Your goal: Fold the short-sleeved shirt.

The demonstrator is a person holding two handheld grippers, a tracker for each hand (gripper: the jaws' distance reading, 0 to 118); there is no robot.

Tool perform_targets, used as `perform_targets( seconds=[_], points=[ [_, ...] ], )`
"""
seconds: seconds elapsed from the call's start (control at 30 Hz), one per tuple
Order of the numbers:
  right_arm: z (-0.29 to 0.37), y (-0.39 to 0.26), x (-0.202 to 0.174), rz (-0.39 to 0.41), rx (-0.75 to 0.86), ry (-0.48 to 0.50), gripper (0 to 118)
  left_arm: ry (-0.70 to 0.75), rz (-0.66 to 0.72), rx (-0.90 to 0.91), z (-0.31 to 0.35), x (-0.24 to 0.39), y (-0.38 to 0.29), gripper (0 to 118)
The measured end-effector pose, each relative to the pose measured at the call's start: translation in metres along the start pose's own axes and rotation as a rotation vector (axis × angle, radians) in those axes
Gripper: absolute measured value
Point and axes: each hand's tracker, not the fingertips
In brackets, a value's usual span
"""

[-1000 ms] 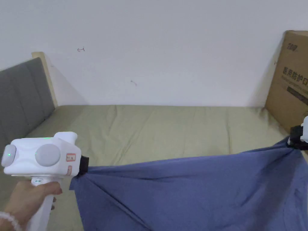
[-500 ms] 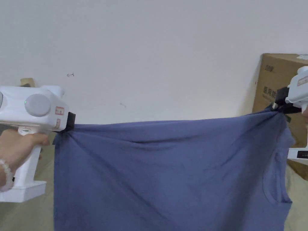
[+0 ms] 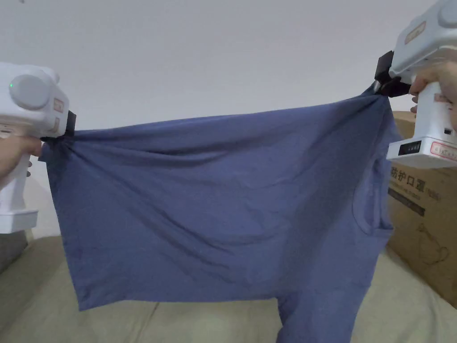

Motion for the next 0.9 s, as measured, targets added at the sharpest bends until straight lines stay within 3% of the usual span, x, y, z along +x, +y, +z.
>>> perform_targets(
  seconds=[0.13,0.3,0.4,0.7,0.9],
  points=[
    [0.009,-0.001,-0.010,0.001,0.031,0.021,1,0.034,0.069,0.072,-0.006,-0.004,0.007,4],
    [-0.009,-0.031,-0.009,0.047,-0.017,-0.007,1,0.055,0.046,0.040,-0.030,0.009,-0.011,4],
    [-0.038,-0.060,0.001,0.031,-0.084,-0.036,1,0.064,-0.006,-0.024,-0.062,0.023,-0.040,4],
    [-0.164,-0.205,0.035,0.059,-0.377,-0.136,1,0.098,-0.092,-0.290,-0.164,0.071,-0.201,4],
    [-0.216,-0.324,0.069,0.018,-0.584,-0.192,1,0.065,-0.094,-0.479,-0.188,0.089,-0.306,4]
  ],
)
